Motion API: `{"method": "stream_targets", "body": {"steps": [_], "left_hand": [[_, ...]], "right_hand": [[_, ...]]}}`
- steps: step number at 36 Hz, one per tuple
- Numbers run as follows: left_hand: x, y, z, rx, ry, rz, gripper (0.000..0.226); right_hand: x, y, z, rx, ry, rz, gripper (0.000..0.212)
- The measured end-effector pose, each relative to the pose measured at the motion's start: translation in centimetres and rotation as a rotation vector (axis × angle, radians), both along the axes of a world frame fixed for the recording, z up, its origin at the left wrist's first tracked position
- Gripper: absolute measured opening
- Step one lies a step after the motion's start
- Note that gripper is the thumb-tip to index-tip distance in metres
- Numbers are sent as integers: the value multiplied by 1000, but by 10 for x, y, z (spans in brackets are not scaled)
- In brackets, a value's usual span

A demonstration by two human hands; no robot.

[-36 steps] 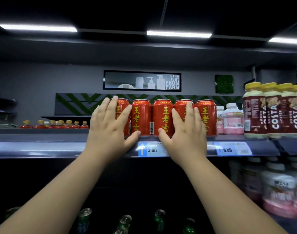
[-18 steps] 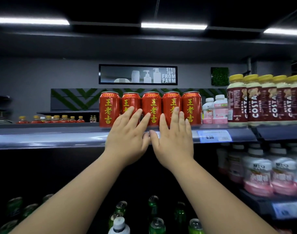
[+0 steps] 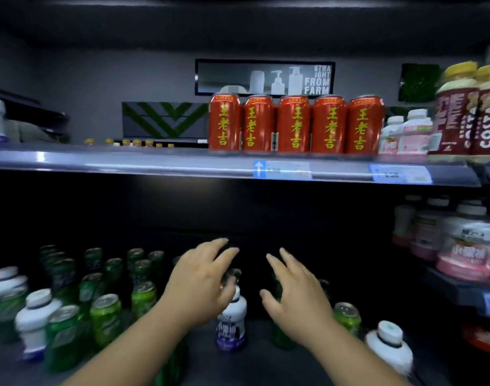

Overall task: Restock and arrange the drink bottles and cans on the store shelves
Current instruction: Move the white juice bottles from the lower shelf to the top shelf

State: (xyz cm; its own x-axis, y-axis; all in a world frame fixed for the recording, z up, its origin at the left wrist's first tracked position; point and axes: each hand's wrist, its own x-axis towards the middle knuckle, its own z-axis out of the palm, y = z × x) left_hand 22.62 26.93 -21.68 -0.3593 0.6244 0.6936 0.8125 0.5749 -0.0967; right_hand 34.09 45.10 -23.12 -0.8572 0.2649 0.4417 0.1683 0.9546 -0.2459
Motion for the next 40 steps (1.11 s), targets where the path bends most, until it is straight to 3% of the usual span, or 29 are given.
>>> {"method": "stream_targets", "body": {"steps": [8,19,40], "left_hand": [[-18,-70,-59,-169,-178,257,45],[-30,-138,-88,-258,-351,404,44],[-130,-273,-102,-84,-448,487,37]], "right_hand": [[-22,-41,-37,1,-104,175,49],[-72,-100,-75,-100,-184,310,52],[-171,-225,-60,-132,-160,357,53]]}}
